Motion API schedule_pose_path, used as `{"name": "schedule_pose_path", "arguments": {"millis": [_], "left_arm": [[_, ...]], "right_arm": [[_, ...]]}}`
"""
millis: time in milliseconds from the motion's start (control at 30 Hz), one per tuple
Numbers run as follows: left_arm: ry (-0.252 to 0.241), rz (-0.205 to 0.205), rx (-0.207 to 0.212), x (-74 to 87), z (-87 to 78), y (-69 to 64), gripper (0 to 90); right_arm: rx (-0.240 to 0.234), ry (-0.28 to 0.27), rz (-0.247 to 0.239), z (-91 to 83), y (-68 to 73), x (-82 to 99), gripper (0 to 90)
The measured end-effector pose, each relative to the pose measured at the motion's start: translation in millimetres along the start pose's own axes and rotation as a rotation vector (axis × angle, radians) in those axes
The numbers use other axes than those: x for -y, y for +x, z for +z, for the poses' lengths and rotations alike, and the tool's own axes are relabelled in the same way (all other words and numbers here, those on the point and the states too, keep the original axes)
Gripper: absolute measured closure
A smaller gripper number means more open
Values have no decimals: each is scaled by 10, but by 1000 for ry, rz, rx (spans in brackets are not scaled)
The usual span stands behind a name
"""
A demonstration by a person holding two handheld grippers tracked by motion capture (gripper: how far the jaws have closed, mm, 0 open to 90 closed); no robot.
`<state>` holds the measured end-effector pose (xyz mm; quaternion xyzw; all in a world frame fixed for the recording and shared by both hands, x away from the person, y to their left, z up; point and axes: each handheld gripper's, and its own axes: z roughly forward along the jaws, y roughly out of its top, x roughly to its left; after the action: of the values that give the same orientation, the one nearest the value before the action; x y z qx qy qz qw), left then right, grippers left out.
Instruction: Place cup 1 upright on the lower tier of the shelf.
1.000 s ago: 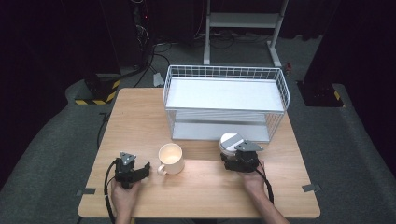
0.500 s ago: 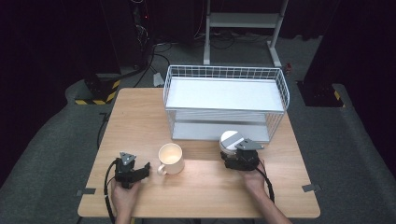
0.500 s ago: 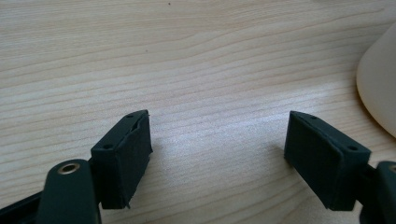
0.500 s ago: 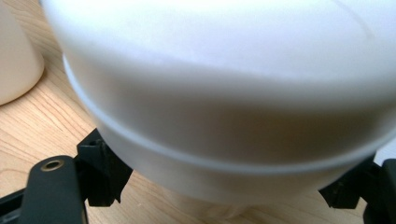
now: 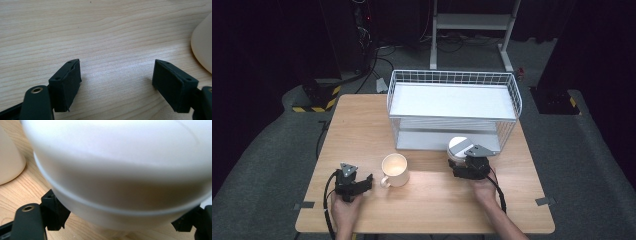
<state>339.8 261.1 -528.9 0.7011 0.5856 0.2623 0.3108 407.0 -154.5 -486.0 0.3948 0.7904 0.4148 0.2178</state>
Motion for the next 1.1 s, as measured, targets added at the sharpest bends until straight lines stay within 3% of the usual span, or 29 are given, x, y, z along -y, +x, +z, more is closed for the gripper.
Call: {"name": "schedule_pose_path", "arguments": {"millis": [467,1100], "left_arm": [[0,0,0,0,0,0,230],[0,0,0,0,0,0,230]], "right_arm": [[4,-5,38,34,-132,-108,189],[76,16,94,209,-349,-133,190]]}}
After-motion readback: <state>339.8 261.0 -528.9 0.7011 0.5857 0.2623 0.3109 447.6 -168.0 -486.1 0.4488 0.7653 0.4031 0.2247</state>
